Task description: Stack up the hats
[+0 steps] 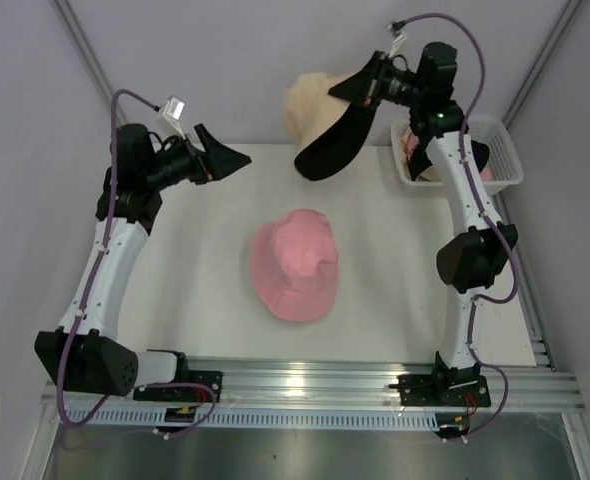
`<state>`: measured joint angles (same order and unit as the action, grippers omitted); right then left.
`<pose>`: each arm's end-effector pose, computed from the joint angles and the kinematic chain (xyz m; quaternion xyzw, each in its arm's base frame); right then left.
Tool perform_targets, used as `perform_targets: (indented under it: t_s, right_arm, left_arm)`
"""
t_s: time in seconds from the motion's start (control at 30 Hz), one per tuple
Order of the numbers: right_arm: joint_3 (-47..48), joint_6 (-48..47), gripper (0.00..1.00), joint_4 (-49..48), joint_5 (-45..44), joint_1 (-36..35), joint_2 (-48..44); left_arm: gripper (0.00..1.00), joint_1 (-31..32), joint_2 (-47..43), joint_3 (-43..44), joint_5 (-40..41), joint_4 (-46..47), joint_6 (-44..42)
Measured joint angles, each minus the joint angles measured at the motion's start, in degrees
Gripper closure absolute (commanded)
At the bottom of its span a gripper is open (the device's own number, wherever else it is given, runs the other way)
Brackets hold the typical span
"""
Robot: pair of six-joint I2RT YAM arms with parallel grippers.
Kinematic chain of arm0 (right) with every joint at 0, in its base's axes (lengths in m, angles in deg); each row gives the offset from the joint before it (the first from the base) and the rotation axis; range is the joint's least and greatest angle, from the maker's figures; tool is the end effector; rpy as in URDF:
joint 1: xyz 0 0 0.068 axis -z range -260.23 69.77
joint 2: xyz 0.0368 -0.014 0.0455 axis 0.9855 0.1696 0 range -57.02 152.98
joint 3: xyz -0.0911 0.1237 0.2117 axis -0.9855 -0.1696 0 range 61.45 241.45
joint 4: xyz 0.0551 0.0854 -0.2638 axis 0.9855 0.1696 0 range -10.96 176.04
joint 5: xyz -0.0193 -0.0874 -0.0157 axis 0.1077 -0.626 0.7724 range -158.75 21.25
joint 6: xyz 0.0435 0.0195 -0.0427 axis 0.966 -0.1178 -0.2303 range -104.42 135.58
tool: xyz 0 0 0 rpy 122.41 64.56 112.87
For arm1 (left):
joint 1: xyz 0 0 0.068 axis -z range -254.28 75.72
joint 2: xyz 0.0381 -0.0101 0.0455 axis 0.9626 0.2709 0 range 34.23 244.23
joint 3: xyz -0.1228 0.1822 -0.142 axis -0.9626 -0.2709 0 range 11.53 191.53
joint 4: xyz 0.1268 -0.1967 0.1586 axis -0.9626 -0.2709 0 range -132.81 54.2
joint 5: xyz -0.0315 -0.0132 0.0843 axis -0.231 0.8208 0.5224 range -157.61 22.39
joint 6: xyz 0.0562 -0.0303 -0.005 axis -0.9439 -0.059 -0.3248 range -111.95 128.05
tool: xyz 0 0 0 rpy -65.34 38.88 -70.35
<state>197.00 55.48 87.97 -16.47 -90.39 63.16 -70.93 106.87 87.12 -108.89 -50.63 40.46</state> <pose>0.4780 0.1255 0.4721 -0.1640 0.6624 0.5491 0.4824 0.3153 -0.0513 0.4052 0.0328 0.7591 -0.4415 0.4772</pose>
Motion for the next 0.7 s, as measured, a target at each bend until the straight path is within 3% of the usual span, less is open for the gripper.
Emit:
perform_targets:
  t_s: [0.23,0.7]
  right_arm:
    - [-2.51,-7.21,1.0,11.3,3.13,-10.45,-1.4]
    - [-3.17,-7.63,1.0,12.57,7.65,-14.08,-6.64]
  left_arm:
    - [0.05,6.08,7.02,11.02,-2.64,-3.8,-6.43]
    - [0.1,7.82,2.97,1.07,11.52,-7.1,-22.84]
